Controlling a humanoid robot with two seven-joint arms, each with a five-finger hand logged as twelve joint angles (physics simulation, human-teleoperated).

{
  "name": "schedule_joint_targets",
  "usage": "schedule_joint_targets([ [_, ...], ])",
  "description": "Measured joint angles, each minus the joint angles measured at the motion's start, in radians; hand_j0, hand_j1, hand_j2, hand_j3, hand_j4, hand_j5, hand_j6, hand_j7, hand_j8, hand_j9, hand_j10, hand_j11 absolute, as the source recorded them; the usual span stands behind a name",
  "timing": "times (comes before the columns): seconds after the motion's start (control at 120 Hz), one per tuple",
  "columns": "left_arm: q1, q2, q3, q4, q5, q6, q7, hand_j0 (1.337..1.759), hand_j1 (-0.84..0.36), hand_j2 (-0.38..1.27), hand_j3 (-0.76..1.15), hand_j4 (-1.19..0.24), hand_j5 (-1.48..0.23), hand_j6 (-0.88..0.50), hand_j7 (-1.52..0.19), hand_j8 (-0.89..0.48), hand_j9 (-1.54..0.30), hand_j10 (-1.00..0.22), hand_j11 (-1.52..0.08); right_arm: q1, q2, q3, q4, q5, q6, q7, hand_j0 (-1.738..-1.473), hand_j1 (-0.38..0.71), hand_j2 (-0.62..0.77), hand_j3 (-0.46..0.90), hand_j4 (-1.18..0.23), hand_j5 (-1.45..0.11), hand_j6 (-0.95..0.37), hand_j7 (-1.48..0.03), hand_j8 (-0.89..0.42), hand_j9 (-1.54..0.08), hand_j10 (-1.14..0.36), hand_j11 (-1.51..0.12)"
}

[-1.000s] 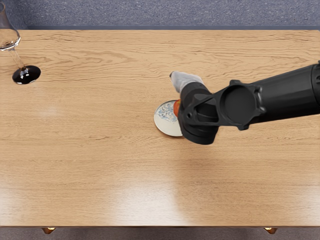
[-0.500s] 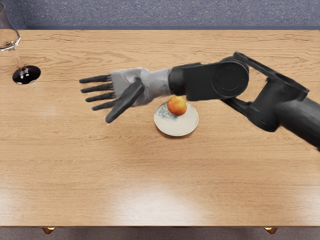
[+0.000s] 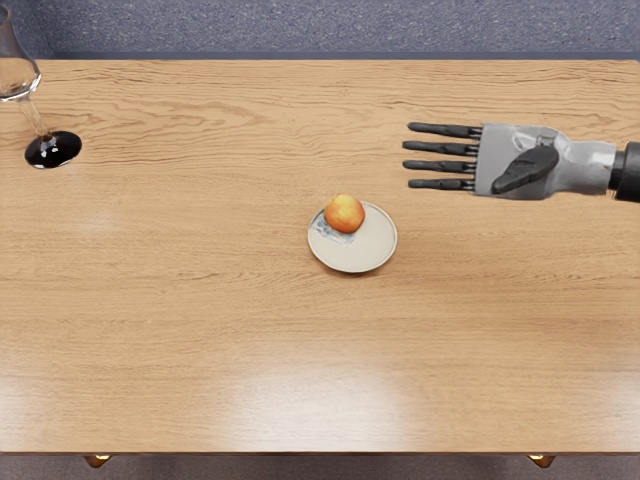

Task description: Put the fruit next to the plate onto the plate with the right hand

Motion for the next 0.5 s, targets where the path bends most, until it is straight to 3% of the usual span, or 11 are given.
schedule_joint_targets([
  [0.242, 0.000, 0.000, 0.000, 0.000, 0.000, 0.000, 0.000, 1.658, 0.35, 0.00, 0.00, 0.00, 0.00, 0.00, 0.00, 0.00, 0.00, 0.00, 0.00, 0.004, -0.078, -0.009, 0.004, 0.012, 0.002, 0.000, -1.658, -0.35, 0.00, 0.00, 0.00, 0.00, 0.01, 0.00, 0.00, 0.00, 0.00, 0.00],
  [0.5, -0.023, 0.000, 0.001, 0.002, 0.000, 0.000, 0.000, 1.658, 0.35, 0.00, 0.00, 0.00, 0.00, 0.00, 0.00, 0.00, 0.00, 0.00, 0.00, 0.001, -0.153, -0.011, -0.055, 0.011, 0.003, 0.000, -1.658, -0.35, 0.00, 0.00, 0.00, 0.00, 0.01, 0.00, 0.01, 0.00, 0.00, 0.00],
])
